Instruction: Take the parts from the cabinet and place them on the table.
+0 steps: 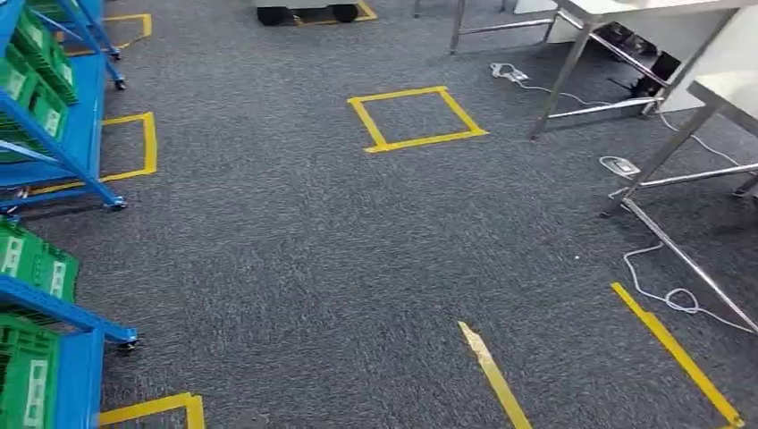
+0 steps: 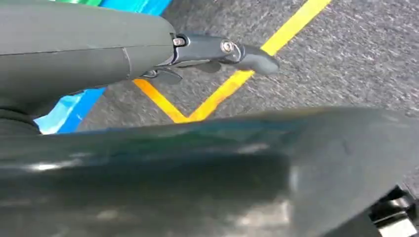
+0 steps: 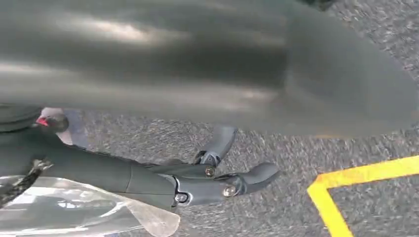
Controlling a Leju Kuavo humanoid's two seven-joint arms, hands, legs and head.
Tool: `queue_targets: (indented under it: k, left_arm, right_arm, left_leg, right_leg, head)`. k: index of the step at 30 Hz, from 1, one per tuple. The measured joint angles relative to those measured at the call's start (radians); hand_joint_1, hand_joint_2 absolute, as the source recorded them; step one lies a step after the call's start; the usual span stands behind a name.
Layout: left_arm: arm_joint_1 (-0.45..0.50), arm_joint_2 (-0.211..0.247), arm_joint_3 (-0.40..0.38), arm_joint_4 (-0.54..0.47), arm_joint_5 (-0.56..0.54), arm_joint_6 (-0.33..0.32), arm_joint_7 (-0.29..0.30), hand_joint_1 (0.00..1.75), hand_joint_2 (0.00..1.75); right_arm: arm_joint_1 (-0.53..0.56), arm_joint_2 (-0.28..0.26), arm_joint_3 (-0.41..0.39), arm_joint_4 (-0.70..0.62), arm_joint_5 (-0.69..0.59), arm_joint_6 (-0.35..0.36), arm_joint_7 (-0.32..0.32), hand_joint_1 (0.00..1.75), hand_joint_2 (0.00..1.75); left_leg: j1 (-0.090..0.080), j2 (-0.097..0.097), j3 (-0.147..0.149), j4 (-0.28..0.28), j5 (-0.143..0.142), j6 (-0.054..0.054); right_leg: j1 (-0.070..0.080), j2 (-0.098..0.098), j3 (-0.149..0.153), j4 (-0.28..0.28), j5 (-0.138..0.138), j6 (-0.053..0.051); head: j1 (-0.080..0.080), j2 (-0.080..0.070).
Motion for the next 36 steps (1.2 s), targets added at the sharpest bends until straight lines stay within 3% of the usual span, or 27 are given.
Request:
queue_targets:
  k: [1,2,3,4,5,6,8,10,11,12,13,15,16,17,19,20,21,25,26,27,28,30,31,32,33,35,36]
  left_arm:
    - [0.002,0.000,0.000,0.000,0.001,0.000,0.000,0.00,0.00]
    - [0.004,0.000,0.000,0.000,0.002,0.000,0.000,0.00,0.00]
    - [0.004,0.000,0.000,0.000,0.005,0.000,-0.001,0.00,0.00]
    - [0.004,0.000,0.000,0.000,0.007,0.000,-0.002,0.00,0.00]
    - [0.003,-0.001,0.000,0.000,0.008,0.000,-0.003,0.00,0.00]
    - [0.001,-0.001,0.000,0.000,0.010,0.000,-0.003,0.00,0.00]
    - [0.002,-0.001,0.000,0.000,0.011,0.000,-0.003,0.00,0.00]
    - [0.008,0.000,0.000,0.000,0.013,0.000,-0.003,0.00,0.00]
    - [0.011,0.000,0.000,0.000,0.013,0.001,-0.003,0.00,0.00]
    - [0.009,0.000,0.000,0.000,0.013,0.001,-0.003,0.00,0.00]
    - [0.005,0.000,0.000,0.000,0.013,0.001,-0.003,0.00,0.00]
    - [0.003,0.000,0.000,0.000,0.013,0.002,-0.003,0.00,0.00]
    - [0.005,0.000,0.000,0.000,0.015,0.002,-0.003,0.00,0.00]
    - [0.008,0.000,0.000,0.000,0.016,0.002,-0.003,0.00,0.00]
    - [0.009,0.000,0.000,0.000,0.019,0.003,-0.003,0.00,0.00]
    - [0.008,0.000,0.000,0.000,0.019,0.003,-0.003,0.00,0.00]
    - [0.005,0.001,0.000,0.000,0.019,0.004,-0.004,0.00,0.00]
    - [0.008,0.001,0.000,0.000,0.021,0.007,-0.005,0.00,0.00]
    - [0.011,0.000,0.000,0.000,0.023,0.008,-0.005,0.00,0.00]
    - [0.010,0.001,0.000,0.000,0.025,0.010,-0.006,0.00,0.00]
    - [0.005,0.000,0.000,0.000,0.028,0.010,-0.007,0.00,0.00]
    - [0.002,-0.005,0.000,0.000,0.031,0.010,-0.014,0.00,0.00]
    - [0.004,-0.004,0.000,0.000,0.032,0.007,-0.021,0.00,0.00]
    - [0.007,-0.004,0.000,0.000,0.034,0.004,-0.025,0.00,0.00]
    - [0.008,-0.004,0.000,0.000,0.034,0.002,-0.030,0.00,0.00]
    - [0.007,-0.006,0.000,0.000,0.040,-0.006,-0.040,0.00,0.00]
    - [0.006,-0.004,0.000,0.000,0.040,-0.007,-0.042,0.00,0.00]
  right_arm:
    - [0.001,0.000,0.001,0.000,0.000,0.000,0.000,0.00,0.00]
    - [0.002,-0.002,0.003,0.001,0.000,-0.002,0.000,0.00,0.00]
    - [0.001,-0.002,0.004,0.001,0.000,-0.002,0.000,0.00,0.00]
    - [0.000,-0.003,0.005,0.001,0.000,-0.002,-0.001,0.00,0.00]
    - [0.000,-0.003,0.006,0.001,0.000,-0.002,-0.001,0.00,0.00]
    - [0.000,-0.003,0.006,0.002,0.000,-0.002,-0.002,0.00,0.00]
    - [0.000,-0.003,0.007,0.003,0.000,-0.002,-0.001,0.00,0.00]
    - [0.000,-0.003,0.007,0.003,0.000,-0.002,-0.002,0.00,0.00]
    - [-0.002,-0.003,0.008,0.003,0.000,-0.002,-0.002,0.00,0.00]
    - [-0.001,-0.003,0.007,0.003,0.000,-0.002,-0.002,0.00,0.00]
    - [0.002,-0.004,0.007,0.003,0.000,-0.002,-0.002,0.00,0.00]
    - [0.004,-0.005,0.007,0.003,0.000,-0.002,-0.002,0.00,0.00]
    - [0.003,-0.005,0.007,0.003,0.000,-0.002,-0.002,0.00,0.00]
    - [0.001,-0.005,0.007,0.004,0.000,-0.001,-0.002,0.00,0.00]
    - [-0.001,-0.005,0.008,0.004,0.001,-0.001,-0.002,0.00,0.00]
    - [-0.002,-0.005,0.008,0.005,0.001,-0.001,-0.002,0.00,0.00]
    - [-0.001,-0.005,0.009,0.007,0.001,-0.001,-0.002,0.00,0.00]
    - [-0.009,-0.005,0.013,0.008,0.001,-0.002,-0.002,0.00,0.00]
    - [-0.010,-0.006,0.013,0.008,0.001,-0.002,-0.002,0.00,0.00]
    - [-0.012,-0.007,0.013,0.008,0.001,-0.004,-0.004,0.00,0.00]
    - [-0.011,-0.007,0.014,0.008,0.000,-0.006,-0.006,0.00,0.00]
    - [-0.006,-0.007,0.014,0.010,-0.007,-0.007,-0.006,0.00,0.00]
    - [-0.005,-0.007,0.014,0.010,-0.013,-0.007,-0.008,0.00,0.00]
    - [-0.004,-0.007,0.013,0.010,-0.016,-0.007,-0.010,0.00,0.00]
    - [-0.004,-0.008,0.013,0.010,-0.018,-0.006,-0.011,0.00,0.00]
    - [-0.004,-0.010,0.013,0.010,-0.022,-0.002,-0.013,0.00,0.00]
    - [-0.006,-0.009,0.013,0.012,-0.023,0.001,-0.013,0.00,0.00]
  left_leg:
    - [0.000,-0.014,0.001,0.000,0.000,0.000]
    - [0.000,-0.027,0.002,0.001,0.000,0.000]
    - [0.000,-0.041,0.003,0.001,0.000,-0.001]
    - [0.001,-0.056,0.006,0.001,-0.001,-0.003]
    - [0.002,-0.068,0.007,0.001,-0.002,-0.006]
    - [-0.005,-0.078,0.004,0.007,-0.003,-0.015]
    - [0.001,-0.100,-0.008,0.007,0.003,-0.027]
    - [0.005,-0.123,-0.012,0.006,0.007,-0.040]
    - [0.003,-0.082,-0.014,0.018,-0.005,-0.042]
    - [-0.002,-0.027,-0.033,0.058,-0.034,-0.046]
    - [-0.001,0.001,-0.067,0.133,-0.076,-0.049]
    - [0.002,0.016,-0.138,0.290,-0.143,-0.052]
    - [0.002,0.017,-0.154,0.329,-0.149,-0.052]
    - [0.002,0.017,-0.143,0.313,-0.128,-0.050]
    - [-0.003,0.029,-0.065,0.166,-0.046,-0.037]
    - [-0.011,0.062,-0.014,0.073,-0.007,-0.025]
    - [-0.024,0.110,0.012,0.028,-0.019,-0.016]
    - [-0.028,0.073,0.005,0.008,-0.016,-0.002]
    - [-0.016,0.064,0.017,-0.008,-0.006,0.006]
    - [-0.016,0.056,0.018,-0.010,-0.003,0.010]
    - [-0.014,0.043,0.014,-0.010,-0.001,0.013]
    - [-0.014,0.022,0.012,-0.009,-0.001,0.013]
    - [-0.014,0.015,0.012,-0.008,-0.001,0.013]
    - [-0.014,0.009,0.014,-0.008,-0.002,0.013]
    - [-0.012,0.005,0.015,-0.007,-0.003,0.011]
    - [-0.006,-0.003,0.019,-0.001,-0.009,0.000]
    - [-0.009,-0.005,0.018,0.003,-0.013,-0.008]
  right_leg:
    - [0.000,0.002,-0.018,0.021,0.008,0.000]
    - [0.000,0.002,-0.013,-0.008,0.040,-0.002]
    - [-0.001,0.005,0.011,-0.073,0.088,-0.004]
    - [-0.002,0.018,0.054,-0.177,0.147,-0.007]
    - [-0.006,0.052,0.089,-0.259,0.184,-0.007]
    - [-0.010,0.096,0.100,-0.287,0.170,-0.008]
    - [-0.007,0.079,0.111,-0.292,0.168,-0.010]
    - [-0.006,0.058,0.112,-0.294,0.173,-0.022]
    - [-0.009,0.042,0.115,-0.298,0.176,-0.028]
    - [-0.007,0.032,0.115,-0.298,0.174,-0.034]
    - [-0.003,0.014,0.115,-0.298,0.173,-0.038]
    - [0.004,-0.018,0.115,-0.298,0.170,-0.043]
    - [0.006,-0.032,0.116,-0.297,0.169,-0.045]
    - [0.009,-0.046,0.117,-0.297,0.168,-0.045]
    - [0.014,-0.069,0.123,-0.297,0.164,-0.046]
    - [0.015,-0.080,0.128,-0.297,0.161,-0.044]
    - [0.018,-0.091,0.129,-0.297,0.158,-0.041]
    - [0.021,-0.137,0.136,-0.298,0.153,-0.029]
    - [0.019,-0.125,0.126,-0.292,0.141,-0.022]
    - [0.018,-0.064,0.118,-0.265,0.122,-0.017]
    - [0.013,-0.025,0.091,-0.202,0.087,-0.015]
    - [0.008,0.001,0.005,-0.029,0.018,-0.008]
    - [0.007,0.002,-0.024,0.018,0.012,-0.005]
    - [0.006,0.001,-0.028,0.013,0.033,-0.003]
    - [0.003,0.002,-0.013,-0.035,0.072,0.000]
    - [-0.007,0.002,0.067,-0.219,0.178,0.008]
    - [-0.008,0.014,0.091,-0.264,0.167,0.018]
  head:
    - [0.000,0.000]
    - [-0.001,0.000]
    - [0.000,0.000]
    - [-0.001,0.000]
    - [0.000,0.000]
    - [0.000,0.000]
    - [-0.002,0.000]
    - [-0.002,0.000]
    - [-0.003,0.000]
    - [-0.012,0.000]
    - [-0.014,0.000]
    - [-0.013,0.000]
    - [-0.013,0.000]
    - [-0.013,0.000]
    - [-0.013,0.000]
    - [-0.013,0.000]
    - [-0.013,0.000]
    - [-0.011,0.000]
    - [-0.014,0.000]
    - [-0.005,0.000]
    - [-0.005,0.000]
    - [0.000,0.000]
    - [-0.001,0.000]
    - [0.000,0.000]
    - [-0.002,0.000]
    - [-0.001,0.000]
    - [0.001,0.000]
